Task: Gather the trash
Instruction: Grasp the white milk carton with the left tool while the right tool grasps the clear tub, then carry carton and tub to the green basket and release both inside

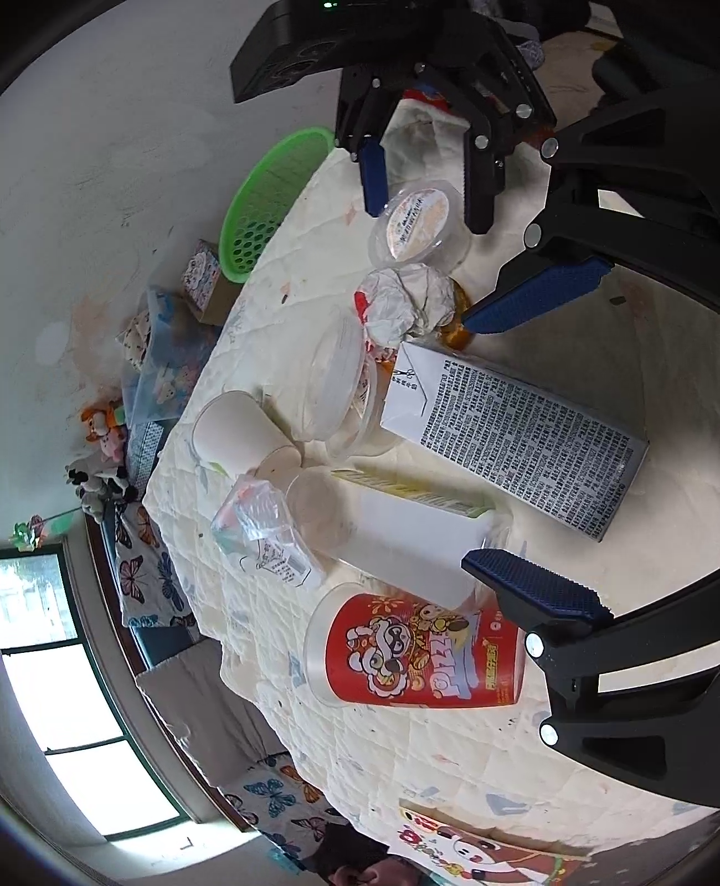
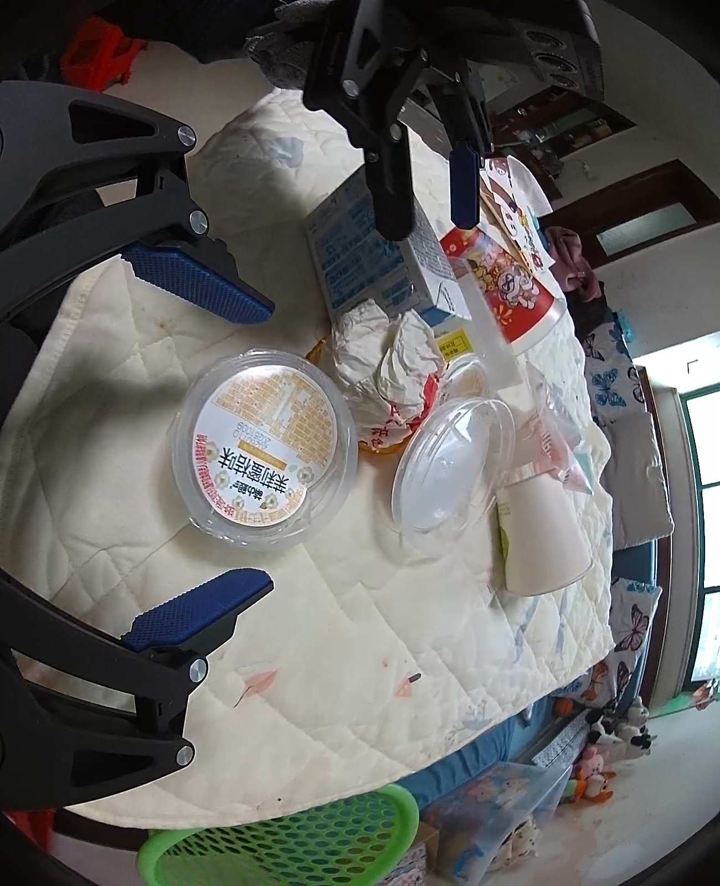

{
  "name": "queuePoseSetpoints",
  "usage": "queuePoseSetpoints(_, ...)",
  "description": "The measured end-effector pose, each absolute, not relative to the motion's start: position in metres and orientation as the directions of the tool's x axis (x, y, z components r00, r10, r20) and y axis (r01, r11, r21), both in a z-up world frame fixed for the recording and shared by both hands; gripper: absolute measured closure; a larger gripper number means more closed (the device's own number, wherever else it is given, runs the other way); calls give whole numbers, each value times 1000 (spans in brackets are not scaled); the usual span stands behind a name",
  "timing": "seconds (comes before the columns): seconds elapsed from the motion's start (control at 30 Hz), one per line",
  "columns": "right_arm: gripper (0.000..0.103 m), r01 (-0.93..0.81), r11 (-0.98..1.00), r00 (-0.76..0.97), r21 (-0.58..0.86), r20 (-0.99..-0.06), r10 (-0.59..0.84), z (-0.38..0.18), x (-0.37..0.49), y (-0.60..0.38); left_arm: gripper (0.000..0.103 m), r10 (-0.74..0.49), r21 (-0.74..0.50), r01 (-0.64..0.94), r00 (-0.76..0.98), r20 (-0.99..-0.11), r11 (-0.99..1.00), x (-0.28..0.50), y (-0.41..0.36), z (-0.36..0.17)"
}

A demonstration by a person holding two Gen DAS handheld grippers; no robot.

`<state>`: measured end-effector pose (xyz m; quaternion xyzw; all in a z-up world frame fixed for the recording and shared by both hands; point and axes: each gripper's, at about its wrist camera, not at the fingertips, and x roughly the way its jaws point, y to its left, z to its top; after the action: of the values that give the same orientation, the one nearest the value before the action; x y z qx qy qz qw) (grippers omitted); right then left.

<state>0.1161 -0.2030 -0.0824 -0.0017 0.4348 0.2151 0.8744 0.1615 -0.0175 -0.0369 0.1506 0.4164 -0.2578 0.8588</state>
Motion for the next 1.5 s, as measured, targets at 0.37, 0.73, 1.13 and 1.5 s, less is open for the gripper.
queuePoseSetpoints(0.37,31,-356,916,532,186,-765,363,-84,119,-205,26,-307,70,614,486,-818,786,170,-30,-48)
queuePoseSetpoints(0.73,31,-334,921,547,202,-754,364,-75,110,-218,38,-321,56,643,454,-831,764,172,-29,-57)
queuePoseSetpoints(1.13,31,-294,932,589,213,-728,352,-57,96,-241,63,-328,37,631,452,-829,775,171,-26,-58)
queuePoseSetpoints(1.5,31,-222,946,624,236,-711,324,-52,93,-275,63,-305,62,578,515,-802,814,159,-8,-26)
